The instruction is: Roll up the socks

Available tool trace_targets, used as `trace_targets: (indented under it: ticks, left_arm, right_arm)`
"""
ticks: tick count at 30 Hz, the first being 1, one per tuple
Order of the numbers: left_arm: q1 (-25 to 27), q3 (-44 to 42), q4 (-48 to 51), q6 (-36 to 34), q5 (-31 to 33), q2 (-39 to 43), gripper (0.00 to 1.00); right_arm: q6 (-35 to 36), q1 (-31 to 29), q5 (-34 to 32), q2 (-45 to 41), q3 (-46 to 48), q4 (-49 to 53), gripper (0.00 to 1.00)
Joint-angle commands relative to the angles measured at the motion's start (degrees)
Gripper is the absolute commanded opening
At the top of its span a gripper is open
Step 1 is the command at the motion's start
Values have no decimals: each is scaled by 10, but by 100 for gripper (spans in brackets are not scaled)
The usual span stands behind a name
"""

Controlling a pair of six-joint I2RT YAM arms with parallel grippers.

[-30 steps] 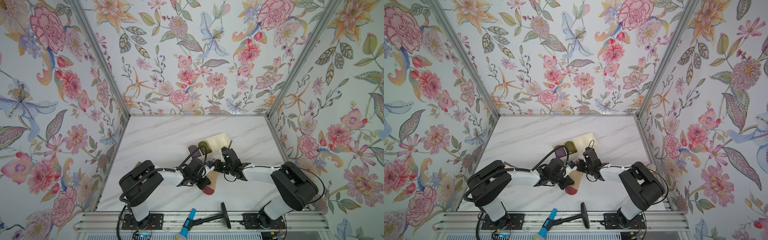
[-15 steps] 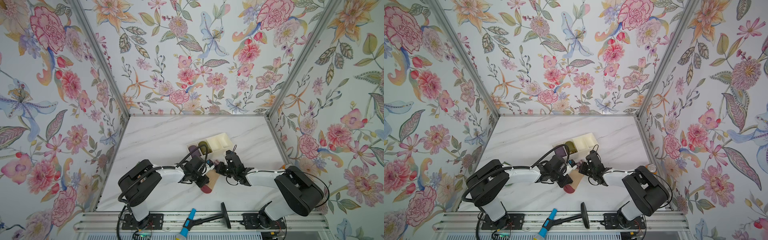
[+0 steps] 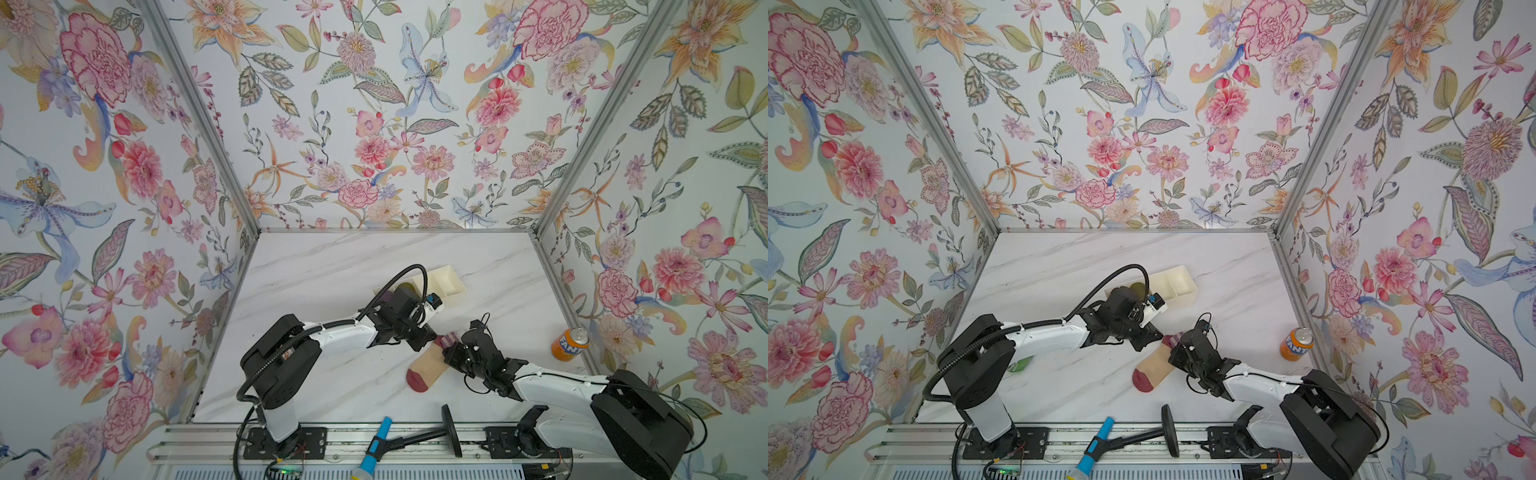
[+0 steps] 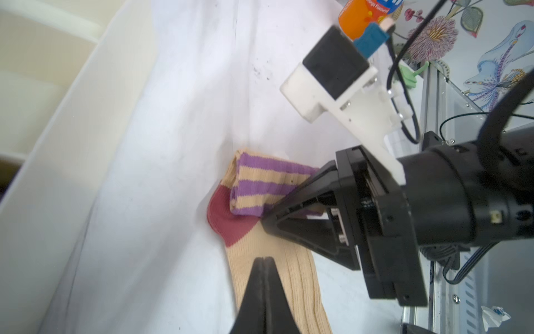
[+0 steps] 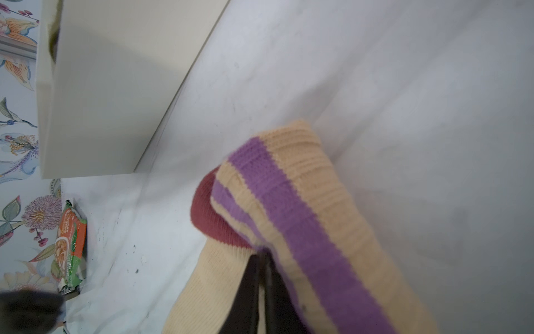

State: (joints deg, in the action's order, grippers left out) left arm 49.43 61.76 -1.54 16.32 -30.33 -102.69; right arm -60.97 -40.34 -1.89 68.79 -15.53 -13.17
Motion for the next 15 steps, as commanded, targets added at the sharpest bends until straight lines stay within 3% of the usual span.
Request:
trace_targets:
  ticks: [1,7,15]
  left_arm:
    - [-4,23,-5,-1,-24,-36,0]
    - [0,30,-44,20,-56,-42,0]
    - [9,62,-54,31,-64,-63,0]
  right_arm:
    - [-10,-1,-32,-43,13,45,11]
    - [17,29,-22,-103,21,88,13]
    - [49,60,19,-89,24,71,12]
